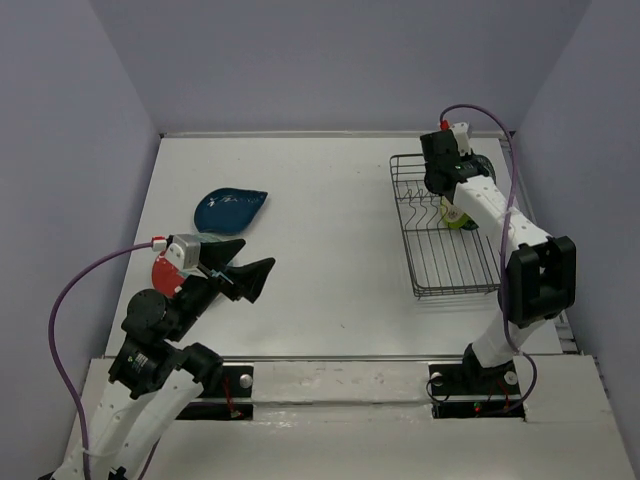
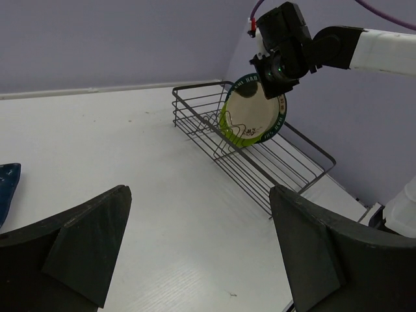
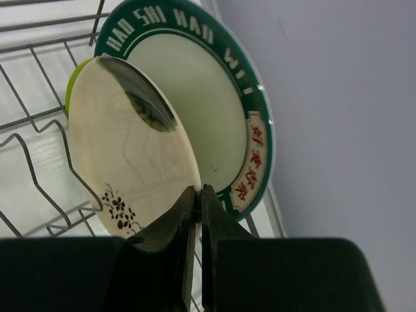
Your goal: Load the plates into the dish rack
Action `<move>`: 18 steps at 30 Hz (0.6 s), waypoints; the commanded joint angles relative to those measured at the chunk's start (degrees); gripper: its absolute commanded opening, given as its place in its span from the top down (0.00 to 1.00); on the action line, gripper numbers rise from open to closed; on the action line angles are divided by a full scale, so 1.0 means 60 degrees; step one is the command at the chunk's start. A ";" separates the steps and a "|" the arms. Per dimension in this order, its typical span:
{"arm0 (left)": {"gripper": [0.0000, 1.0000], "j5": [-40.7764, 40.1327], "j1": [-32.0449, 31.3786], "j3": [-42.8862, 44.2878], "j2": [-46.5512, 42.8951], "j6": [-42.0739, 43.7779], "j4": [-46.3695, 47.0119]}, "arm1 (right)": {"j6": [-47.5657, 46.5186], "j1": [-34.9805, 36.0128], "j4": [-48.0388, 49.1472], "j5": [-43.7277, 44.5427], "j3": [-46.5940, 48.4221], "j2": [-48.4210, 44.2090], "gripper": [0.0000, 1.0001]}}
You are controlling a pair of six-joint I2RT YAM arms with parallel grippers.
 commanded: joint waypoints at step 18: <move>0.01 -0.0366 0.0128 0.0427 0.0699 0.0067 0.0265 | 0.1751 0.1507 0.1345 -0.5262 -0.0309 -0.2176 0.40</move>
